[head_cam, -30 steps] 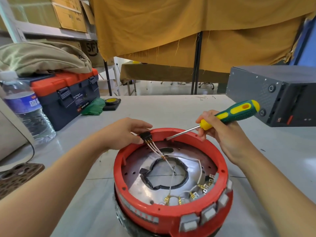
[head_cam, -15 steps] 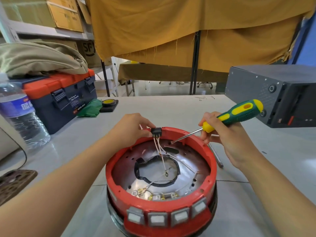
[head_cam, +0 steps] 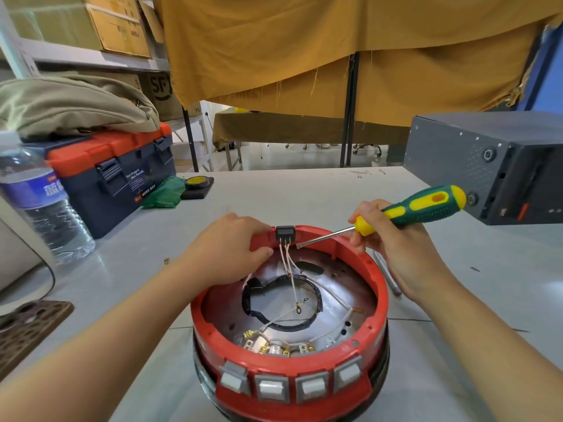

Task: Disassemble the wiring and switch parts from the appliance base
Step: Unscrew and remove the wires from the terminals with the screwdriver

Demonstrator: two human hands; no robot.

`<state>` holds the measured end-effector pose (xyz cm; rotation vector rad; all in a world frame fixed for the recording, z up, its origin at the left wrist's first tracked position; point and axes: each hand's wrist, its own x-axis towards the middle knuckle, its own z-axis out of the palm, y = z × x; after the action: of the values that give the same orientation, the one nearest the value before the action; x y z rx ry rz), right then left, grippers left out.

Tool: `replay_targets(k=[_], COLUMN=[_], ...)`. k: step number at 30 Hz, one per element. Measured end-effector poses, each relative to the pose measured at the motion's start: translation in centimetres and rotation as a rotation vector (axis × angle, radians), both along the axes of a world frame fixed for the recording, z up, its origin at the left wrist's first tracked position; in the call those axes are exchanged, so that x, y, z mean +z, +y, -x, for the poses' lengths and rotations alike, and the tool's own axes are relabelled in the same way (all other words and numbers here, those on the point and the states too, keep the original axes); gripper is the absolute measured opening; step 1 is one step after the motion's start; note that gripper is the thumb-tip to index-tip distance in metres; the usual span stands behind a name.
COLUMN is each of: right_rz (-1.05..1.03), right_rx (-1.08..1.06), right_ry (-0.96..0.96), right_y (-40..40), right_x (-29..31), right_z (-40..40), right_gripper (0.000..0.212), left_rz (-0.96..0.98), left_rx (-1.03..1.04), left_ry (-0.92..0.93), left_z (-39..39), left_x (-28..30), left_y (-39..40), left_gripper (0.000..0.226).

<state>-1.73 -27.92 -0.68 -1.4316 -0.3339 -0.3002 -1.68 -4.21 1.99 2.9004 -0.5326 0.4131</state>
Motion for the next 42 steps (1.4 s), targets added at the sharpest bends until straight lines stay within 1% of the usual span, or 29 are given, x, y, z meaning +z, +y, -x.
replay_targets(k=[3, 7, 14, 19, 22, 27, 31, 35, 38, 40, 42], right_rz=[-0.005, 0.015, 0.042, 0.07, 0.096, 0.129, 0.13, 0.156, 0.173, 0.172, 0.163], right_rx=[-0.042, -0.06, -0.022, -0.034, -0.055, -0.053, -0.033, -0.009, 0.006, 0.012, 0.009], right_ry=[-0.002, 0.024, 0.037, 0.0, -0.004, -0.03, -0.016, -0.006, -0.019, -0.019, -0.014], right_y=[-0.2, -0.6, -1.2, -1.1, -1.0, -0.9, -1.0, -1.1, -1.1, -1.1, -1.1], right_x=[0.2, 0.7, 1.4, 1.4, 1.2, 1.5, 1.9, 2.1, 2.0, 2.1, 2.1], right_z=[0.1, 0.1, 0.4, 0.4, 0.4, 0.7, 0.9, 1.1, 1.0, 1.0, 1.1], right_gripper=[0.027, 0.028, 0.029, 0.028, 0.029, 0.029, 0.03, 0.03, 0.03, 0.028, 0.028], left_rz=[-0.041, -0.113, -0.053, -0.062, -0.038, -0.011, 0.014, 0.014, -0.037, -0.14, -0.21], left_rx=[-0.002, 0.022, -0.129, -0.215, -0.26, -0.336, -0.398, -0.402, -0.384, -0.343, -0.298], left_ry=[0.02, 0.02, 0.104, 0.204, 0.214, 0.217, 0.262, 0.285, 0.291, 0.292, 0.293], left_z=[0.2, 0.1, -0.5, -0.9, -0.9, -0.8, -0.9, -1.2, -1.3, -1.3, -1.3], left_x=[0.0, 0.1, 0.7, 0.6, 0.4, 0.3, 0.7, 0.6, 0.6, 0.8, 0.9], left_y=[-0.3, -1.1, -1.9, -2.6, -2.9, -3.0, -2.8, -2.6, -2.7, -2.9, -3.1], left_gripper=[0.038, 0.046, 0.045, 0.07, 0.076, 0.078, 0.077, 0.076, 0.08, 0.087, 0.087])
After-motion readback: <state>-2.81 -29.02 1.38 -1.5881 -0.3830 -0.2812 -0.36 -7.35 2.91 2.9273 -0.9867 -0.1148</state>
